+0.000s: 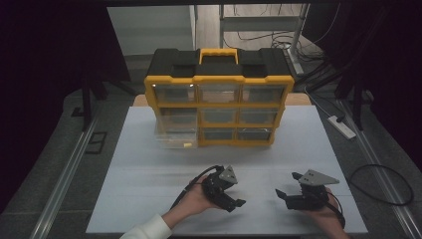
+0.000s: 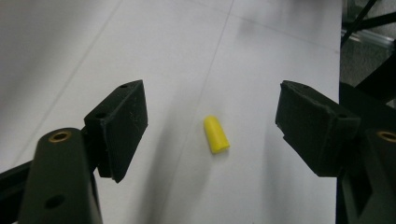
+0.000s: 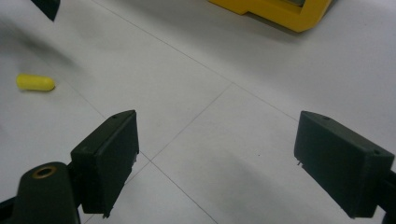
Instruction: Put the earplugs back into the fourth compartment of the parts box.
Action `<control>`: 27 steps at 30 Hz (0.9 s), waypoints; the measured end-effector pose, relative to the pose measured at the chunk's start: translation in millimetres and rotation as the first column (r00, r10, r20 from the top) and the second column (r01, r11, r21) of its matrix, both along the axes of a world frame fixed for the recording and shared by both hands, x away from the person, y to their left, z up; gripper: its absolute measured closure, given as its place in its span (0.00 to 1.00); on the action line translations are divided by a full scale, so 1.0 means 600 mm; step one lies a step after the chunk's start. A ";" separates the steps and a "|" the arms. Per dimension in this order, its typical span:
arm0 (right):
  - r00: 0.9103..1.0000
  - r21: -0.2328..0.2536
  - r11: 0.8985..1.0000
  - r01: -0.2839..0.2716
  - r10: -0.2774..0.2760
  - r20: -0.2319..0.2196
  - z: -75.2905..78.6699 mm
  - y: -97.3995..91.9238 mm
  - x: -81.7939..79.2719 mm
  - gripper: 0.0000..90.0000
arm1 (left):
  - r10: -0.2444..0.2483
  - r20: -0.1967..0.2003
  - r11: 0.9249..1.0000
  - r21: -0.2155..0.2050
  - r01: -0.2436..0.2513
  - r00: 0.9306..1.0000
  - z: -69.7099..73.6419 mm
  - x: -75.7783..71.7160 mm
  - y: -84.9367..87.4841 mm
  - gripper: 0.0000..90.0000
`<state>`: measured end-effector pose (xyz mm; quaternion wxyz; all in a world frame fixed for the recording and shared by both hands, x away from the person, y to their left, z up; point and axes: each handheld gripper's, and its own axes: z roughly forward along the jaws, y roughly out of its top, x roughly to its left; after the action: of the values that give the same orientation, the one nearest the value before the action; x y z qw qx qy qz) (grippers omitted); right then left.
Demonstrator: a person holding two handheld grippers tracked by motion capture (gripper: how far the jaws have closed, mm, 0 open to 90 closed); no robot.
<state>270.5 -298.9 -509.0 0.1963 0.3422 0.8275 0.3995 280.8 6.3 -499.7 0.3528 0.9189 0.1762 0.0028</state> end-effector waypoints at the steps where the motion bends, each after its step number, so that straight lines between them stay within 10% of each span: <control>1: 1.000 0.000 1.000 0.000 0.000 0.000 0.000 0.000 0.000 0.16 | 0.000 -0.003 1.000 0.010 0.000 1.000 -0.004 -0.001 -0.003 0.28; 27: 1.000 -0.001 1.000 -0.001 0.001 -0.002 0.000 0.000 0.000 0.16 | -0.023 0.033 0.991 0.135 0.018 0.999 -0.035 -0.008 -0.026 0.36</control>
<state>270.4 -298.8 -509.2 0.1956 0.3420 0.8281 0.3987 275.8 -9.4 -520.9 0.2932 0.9422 0.1599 0.0269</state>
